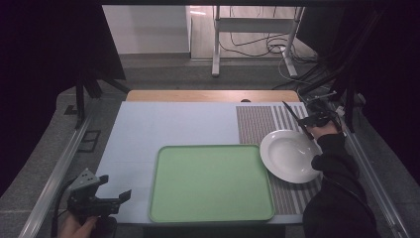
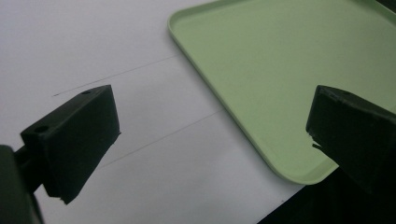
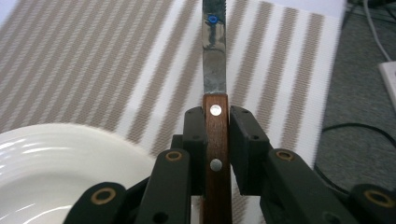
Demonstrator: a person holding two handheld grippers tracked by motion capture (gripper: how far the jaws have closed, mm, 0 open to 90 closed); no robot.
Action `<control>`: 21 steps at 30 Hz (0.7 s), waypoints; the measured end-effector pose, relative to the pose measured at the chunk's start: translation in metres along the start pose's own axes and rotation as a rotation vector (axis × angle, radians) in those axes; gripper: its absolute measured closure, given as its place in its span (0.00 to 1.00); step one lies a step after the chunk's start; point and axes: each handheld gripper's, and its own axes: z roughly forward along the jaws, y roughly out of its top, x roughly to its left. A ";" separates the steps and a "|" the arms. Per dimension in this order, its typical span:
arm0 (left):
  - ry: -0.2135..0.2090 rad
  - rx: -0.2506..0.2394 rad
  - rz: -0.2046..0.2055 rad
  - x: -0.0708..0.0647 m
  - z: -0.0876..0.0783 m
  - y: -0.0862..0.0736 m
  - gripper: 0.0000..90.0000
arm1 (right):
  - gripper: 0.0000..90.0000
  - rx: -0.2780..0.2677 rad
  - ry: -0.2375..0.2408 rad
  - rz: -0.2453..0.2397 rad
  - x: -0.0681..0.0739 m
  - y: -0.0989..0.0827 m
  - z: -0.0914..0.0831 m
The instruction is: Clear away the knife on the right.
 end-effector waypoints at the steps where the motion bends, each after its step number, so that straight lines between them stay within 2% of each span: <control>1: 0.000 0.000 0.000 0.000 0.000 0.000 0.03 | 0.86 -0.001 0.004 -0.007 0.004 0.000 -0.001; 7: 0.000 0.000 0.000 0.000 0.000 0.000 0.03 | 0.86 -0.015 0.045 -0.047 0.025 -0.004 -0.010; 13: 0.001 0.001 0.000 0.000 0.000 0.000 0.03 | 0.86 -0.022 0.091 -0.111 0.050 -0.013 -0.017; 21: 0.004 0.002 0.003 0.000 0.000 0.000 0.03 | 0.86 -0.018 0.138 -0.160 0.071 -0.024 -0.021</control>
